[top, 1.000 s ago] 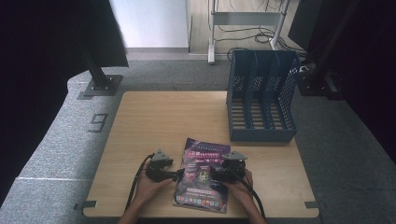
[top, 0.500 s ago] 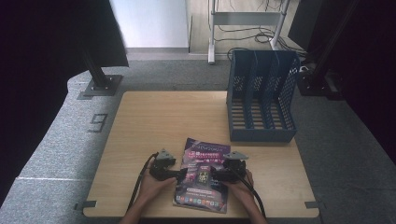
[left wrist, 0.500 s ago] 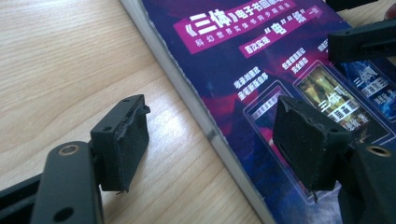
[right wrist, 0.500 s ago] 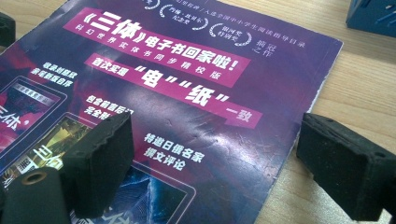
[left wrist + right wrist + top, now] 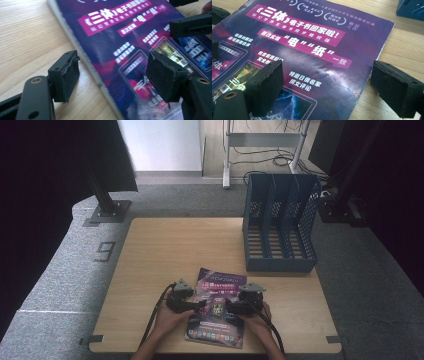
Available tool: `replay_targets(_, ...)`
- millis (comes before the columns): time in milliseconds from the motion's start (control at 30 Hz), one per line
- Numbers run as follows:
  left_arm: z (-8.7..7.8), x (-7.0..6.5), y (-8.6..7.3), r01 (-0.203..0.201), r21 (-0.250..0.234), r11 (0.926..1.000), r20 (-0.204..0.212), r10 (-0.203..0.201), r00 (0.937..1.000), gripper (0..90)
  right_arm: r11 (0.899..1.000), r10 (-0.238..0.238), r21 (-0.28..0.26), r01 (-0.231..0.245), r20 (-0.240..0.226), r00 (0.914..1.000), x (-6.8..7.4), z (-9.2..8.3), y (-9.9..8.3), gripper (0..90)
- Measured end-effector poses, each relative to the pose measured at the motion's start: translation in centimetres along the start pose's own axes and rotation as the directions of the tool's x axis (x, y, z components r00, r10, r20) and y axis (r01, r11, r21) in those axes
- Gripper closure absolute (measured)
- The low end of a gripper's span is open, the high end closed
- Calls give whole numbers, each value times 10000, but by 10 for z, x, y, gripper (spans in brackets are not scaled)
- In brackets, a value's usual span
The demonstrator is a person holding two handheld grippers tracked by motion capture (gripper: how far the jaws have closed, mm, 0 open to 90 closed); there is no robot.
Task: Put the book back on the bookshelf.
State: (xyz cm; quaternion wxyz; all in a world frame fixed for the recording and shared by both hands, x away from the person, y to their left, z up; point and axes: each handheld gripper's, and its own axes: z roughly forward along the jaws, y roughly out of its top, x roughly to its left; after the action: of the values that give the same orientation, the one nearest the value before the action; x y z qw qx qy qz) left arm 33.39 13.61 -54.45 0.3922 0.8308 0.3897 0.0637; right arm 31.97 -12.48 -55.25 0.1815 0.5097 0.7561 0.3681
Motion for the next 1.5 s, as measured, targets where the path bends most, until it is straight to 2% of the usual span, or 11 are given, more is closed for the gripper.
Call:
replay_targets(367,3,-7,1,41,-35,10000,-407,-43,9992,241,10000,8,-51,-8,4,10000,0,0,-1,116)
replay_targets(633,1,-7,2,191,-222,9996,-329,-198,9993,254,10000,0,-72,0,-4,10000,0,0,-1,115)
replay_targets(1200,-6,-12,5,14,-553,9985,-255,-28,9997,260,9999,-21,-132,21,-8,10000,0,0,-1,113)
replay_targets(1267,-5,-10,5,53,-422,9991,-226,-63,9997,259,9999,-22,-134,22,-12,10000,0,0,-1,113)
replay_targets(1300,-2,-5,4,175,-191,9997,-108,-177,9998,252,9999,-17,-143,17,-10,10000,0,0,-2,113)
replay_targets(1500,4,-1,4,240,-32,9997,-186,-241,9995,246,9999,-24,-156,23,-9,10000,0,0,-2,113)
